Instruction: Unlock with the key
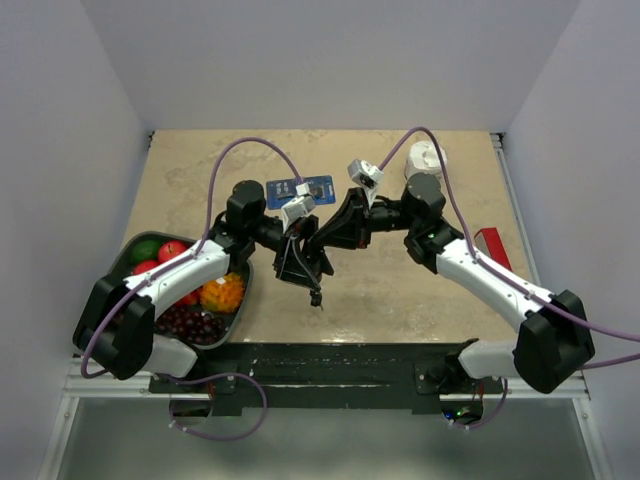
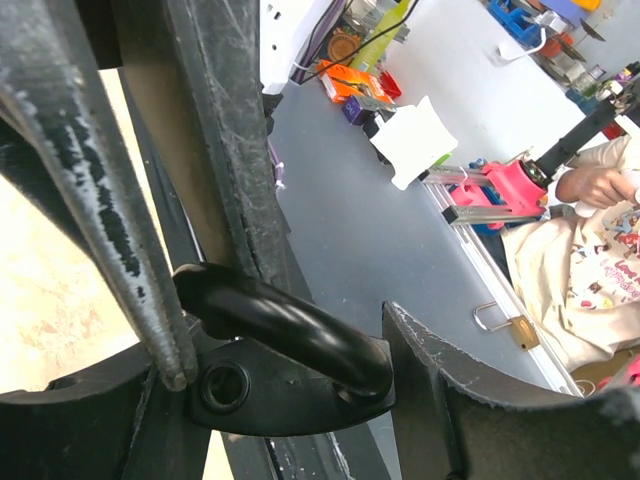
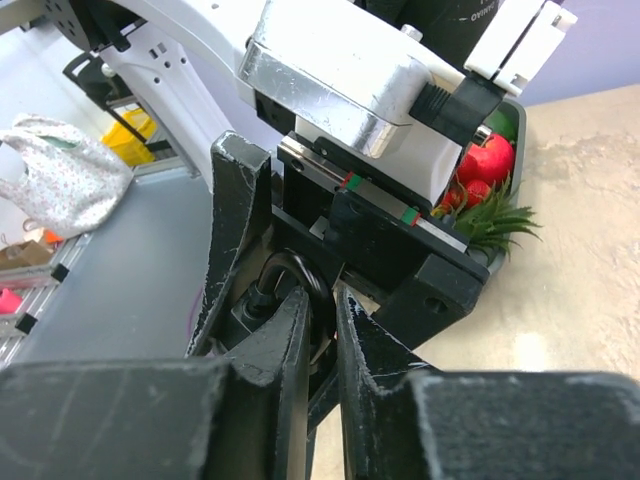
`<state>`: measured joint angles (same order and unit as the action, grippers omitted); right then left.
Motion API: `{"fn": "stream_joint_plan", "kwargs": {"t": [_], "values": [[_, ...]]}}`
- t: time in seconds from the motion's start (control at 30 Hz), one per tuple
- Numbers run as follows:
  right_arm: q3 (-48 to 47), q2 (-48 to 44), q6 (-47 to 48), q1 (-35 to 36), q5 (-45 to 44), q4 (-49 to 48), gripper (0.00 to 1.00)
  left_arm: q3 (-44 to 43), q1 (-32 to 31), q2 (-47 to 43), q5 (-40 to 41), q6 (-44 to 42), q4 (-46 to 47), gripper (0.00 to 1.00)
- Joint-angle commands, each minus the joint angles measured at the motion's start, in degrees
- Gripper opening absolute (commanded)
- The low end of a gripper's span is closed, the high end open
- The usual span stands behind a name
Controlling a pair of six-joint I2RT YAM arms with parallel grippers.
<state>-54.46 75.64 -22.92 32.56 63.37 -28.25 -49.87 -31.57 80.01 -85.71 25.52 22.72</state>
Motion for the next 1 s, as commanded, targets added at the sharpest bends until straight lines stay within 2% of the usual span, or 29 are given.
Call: {"fn": "stream_joint_plan", "kwargs": {"t": [0.0, 0.13, 0.27, 0.3, 0.4, 0.6, 0.73, 0.87, 0.97], "values": [[0.1, -2.6, 0.7, 0.5, -1.3, 0.8, 0.11, -2.3, 0.7, -2.0, 1.6, -3.4, -0.3, 0.0], [-0.8, -3.2, 3.7, 0.4, -3.5, 5.6, 0.03, -4.1, 1.3, -1.8, 4.1, -8.8, -7.4, 0.0], [-2.5, -4.2, 7.9, 0.1, -9.9, 15.0, 0.0, -8.9, 2.0, -0.3, 10.0, -21.2, -24.8, 0.0], [-2.7, -4.7, 9.3, 0.1, -11.3, 16.7, 0.0, -9.5, 2.3, 0.1, 13.0, -22.3, -26.6, 0.0], [-2.6, -5.9, 10.9, -1.3, -17.1, 22.1, 0.0, -10.2, 2.8, 1.0, 16.6, -22.9, -28.4, 0.0], [-1.3, -9.2, 11.4, -2.9, -27.9, 28.0, 0.0, -12.2, 2.9, 3.2, 30.8, -22.1, -32.4, 0.0], [0.0, -7.7, 9.9, -2.5, -34.5, 28.1, 0.0, -13.0, 2.7, 4.2, 41.5, -19.9, -35.0, 0.0], [3.8, -5.8, 6.4, -0.3, -38.1, 24.0, 0.0, -12.5, 1.9, 3.6, 49.4, -18.0, -39.4, 0.0], [6.6, -4.9, 1.7, 0.6, -41.8, 20.5, 0.0, -12.3, -1.0, 3.1, 57.7, -16.6, -43.9, 0.0]]}}
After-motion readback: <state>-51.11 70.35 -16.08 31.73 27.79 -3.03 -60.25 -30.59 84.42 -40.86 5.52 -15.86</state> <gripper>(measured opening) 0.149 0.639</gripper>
